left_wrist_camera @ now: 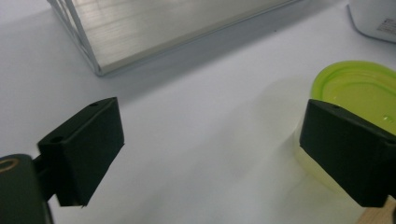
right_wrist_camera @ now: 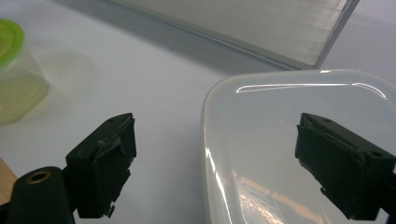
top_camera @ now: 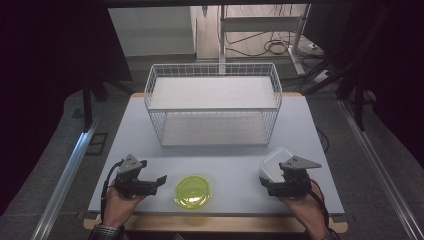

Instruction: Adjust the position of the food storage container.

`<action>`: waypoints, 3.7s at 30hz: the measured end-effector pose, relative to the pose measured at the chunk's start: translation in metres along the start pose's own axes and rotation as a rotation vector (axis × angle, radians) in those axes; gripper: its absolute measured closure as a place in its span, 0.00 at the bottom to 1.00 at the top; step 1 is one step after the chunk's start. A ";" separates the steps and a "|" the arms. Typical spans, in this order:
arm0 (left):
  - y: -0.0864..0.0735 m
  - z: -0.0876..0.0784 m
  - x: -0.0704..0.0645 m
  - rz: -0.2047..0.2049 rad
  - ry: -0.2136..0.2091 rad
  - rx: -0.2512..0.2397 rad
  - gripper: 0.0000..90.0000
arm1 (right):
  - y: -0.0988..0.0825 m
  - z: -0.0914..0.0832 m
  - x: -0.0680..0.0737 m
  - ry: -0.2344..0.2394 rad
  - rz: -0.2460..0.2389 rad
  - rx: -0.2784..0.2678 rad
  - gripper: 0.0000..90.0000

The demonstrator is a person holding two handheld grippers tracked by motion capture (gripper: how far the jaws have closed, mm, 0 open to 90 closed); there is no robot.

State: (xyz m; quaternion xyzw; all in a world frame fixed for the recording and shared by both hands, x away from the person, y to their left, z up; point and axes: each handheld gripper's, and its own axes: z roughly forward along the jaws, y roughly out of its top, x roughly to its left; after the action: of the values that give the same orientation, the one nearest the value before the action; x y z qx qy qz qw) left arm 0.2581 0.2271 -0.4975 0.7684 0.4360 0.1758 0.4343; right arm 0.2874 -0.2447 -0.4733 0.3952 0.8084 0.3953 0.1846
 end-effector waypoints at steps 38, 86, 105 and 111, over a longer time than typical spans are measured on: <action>0.024 0.009 -0.119 0.217 -0.315 -0.015 1.00 | 0.003 -0.003 0.006 -0.018 -0.029 -0.063 0.25; 0.008 0.035 -0.082 0.090 -0.135 0.125 1.00 | 0.001 0.002 0.008 -0.033 -0.046 -0.040 0.28; 0.006 0.030 -0.034 0.000 -0.025 0.099 1.00 | 0.001 0.003 0.008 -0.032 -0.049 -0.033 0.29; 0.005 0.027 -0.019 -0.025 0.015 0.086 1.00 | 0.001 0.004 0.008 -0.025 -0.049 -0.030 0.30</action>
State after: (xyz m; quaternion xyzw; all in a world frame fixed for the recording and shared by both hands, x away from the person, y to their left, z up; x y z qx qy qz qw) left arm 0.2678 0.1961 -0.5066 0.7795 0.4560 0.1570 0.3998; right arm 0.2849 -0.2359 -0.4745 0.3773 0.8094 0.3979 0.2102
